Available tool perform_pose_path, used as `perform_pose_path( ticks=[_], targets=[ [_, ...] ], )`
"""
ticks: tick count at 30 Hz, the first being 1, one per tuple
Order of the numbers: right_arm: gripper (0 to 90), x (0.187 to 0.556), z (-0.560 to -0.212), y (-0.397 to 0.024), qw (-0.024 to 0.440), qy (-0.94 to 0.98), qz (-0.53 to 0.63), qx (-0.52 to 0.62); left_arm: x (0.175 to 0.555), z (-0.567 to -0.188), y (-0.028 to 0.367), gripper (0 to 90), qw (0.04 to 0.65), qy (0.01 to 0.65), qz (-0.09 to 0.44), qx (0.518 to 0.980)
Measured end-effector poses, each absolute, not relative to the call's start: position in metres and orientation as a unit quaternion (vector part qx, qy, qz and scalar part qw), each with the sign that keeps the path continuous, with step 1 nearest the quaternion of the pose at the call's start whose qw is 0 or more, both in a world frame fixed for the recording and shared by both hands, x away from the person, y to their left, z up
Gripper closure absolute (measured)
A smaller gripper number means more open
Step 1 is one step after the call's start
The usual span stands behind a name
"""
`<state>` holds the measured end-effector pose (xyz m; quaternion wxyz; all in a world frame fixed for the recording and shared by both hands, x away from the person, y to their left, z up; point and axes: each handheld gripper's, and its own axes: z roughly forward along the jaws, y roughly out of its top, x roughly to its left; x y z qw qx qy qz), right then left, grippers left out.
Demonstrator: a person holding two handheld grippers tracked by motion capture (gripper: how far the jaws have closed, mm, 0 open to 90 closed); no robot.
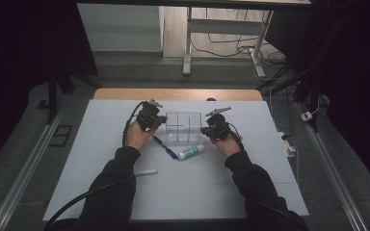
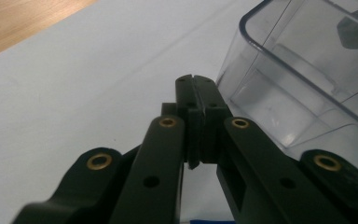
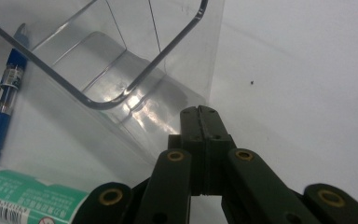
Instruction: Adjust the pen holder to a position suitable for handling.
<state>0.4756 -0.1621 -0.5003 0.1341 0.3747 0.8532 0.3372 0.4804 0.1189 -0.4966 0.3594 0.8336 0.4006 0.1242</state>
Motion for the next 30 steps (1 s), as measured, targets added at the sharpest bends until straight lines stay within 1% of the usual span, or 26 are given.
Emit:
perform_pose_path(
  ticks=[15,17,21,25,30],
  targets=[
    [88.9,0.468,-0.501,-0.168,0.129,0.858,0.324,0.376,0.477,-0.497,0.114,88.6,0.355,0.391,0.120,0.841],
    [87.5,0.467,-0.500,-0.168,0.129,0.858,0.325,0.376,0.477,-0.496,0.115,88.1,0.354,0.389,0.122,0.842],
    [81.8,0.466,-0.498,-0.172,0.142,0.858,0.320,0.375,0.474,-0.490,0.120,81.7,0.352,0.385,0.127,0.844],
    [76.5,0.466,-0.492,-0.181,0.143,0.850,0.331,0.385,0.469,-0.485,0.125,74.1,0.354,0.382,0.131,0.844],
    [66.5,0.459,-0.482,-0.191,0.140,0.844,0.348,0.383,0.457,-0.475,0.133,62.2,0.360,0.375,0.134,0.844]
  ],
)
